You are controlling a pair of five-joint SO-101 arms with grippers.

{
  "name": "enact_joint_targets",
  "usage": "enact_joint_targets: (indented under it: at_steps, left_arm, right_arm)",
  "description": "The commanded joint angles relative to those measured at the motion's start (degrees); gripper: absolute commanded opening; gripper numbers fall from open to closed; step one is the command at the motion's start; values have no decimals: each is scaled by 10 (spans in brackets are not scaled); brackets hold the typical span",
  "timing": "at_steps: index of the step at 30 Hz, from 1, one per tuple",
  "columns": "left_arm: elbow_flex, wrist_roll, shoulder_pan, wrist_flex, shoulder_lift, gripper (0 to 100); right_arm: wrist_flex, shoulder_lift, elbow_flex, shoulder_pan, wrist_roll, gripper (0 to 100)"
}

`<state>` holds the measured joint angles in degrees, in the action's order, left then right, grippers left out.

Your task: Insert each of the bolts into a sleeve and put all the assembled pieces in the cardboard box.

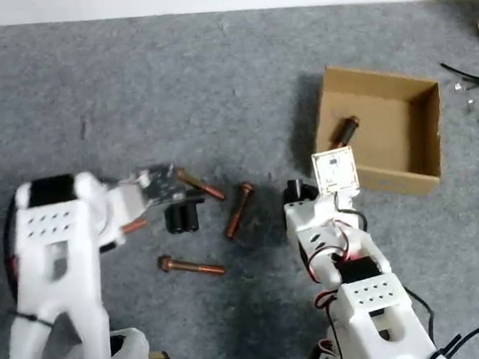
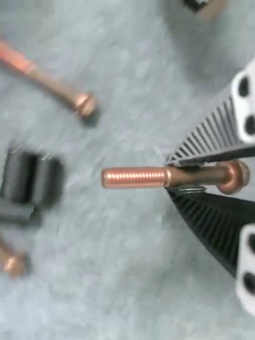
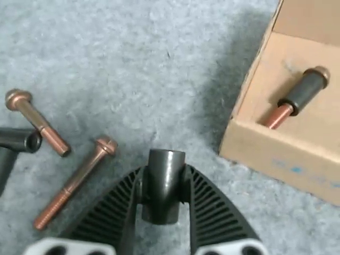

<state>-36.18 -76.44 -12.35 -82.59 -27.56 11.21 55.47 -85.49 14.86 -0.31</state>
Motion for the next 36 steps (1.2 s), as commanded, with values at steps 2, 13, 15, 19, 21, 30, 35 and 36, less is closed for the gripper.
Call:
enact_joint_targets:
  at_steps: [2, 13, 15, 19, 21, 30, 35, 36]
  left_arm:
    - [-70, -208, -91, 4, -40, 6]
    - [-159, -139, -139, 323, 30, 7]
    - [-159, -123, -139, 354, 43, 8]
    - [-155, -122, -134, 362, 56, 8]
    - [-145, -120, -128, 362, 64, 16]
    - [-91, -108, -125, 360, 127, 264]
    - [-33, 19, -116, 350, 139, 309]
    - [-15, 82, -107, 340, 138, 305]
  right_arm:
    - [-20, 14, 5, -9, 8, 3]
    - [-20, 14, 4, -9, 8, 3]
    - [-20, 14, 4, -9, 8, 3]
    - [-20, 14, 4, -9, 8, 3]
    - [-20, 14, 3, -9, 8, 3]
    - [-20, 14, 3, -9, 8, 3]
    - [-20, 14, 3, -9, 8, 3]
    - [-20, 14, 3, -9, 8, 3]
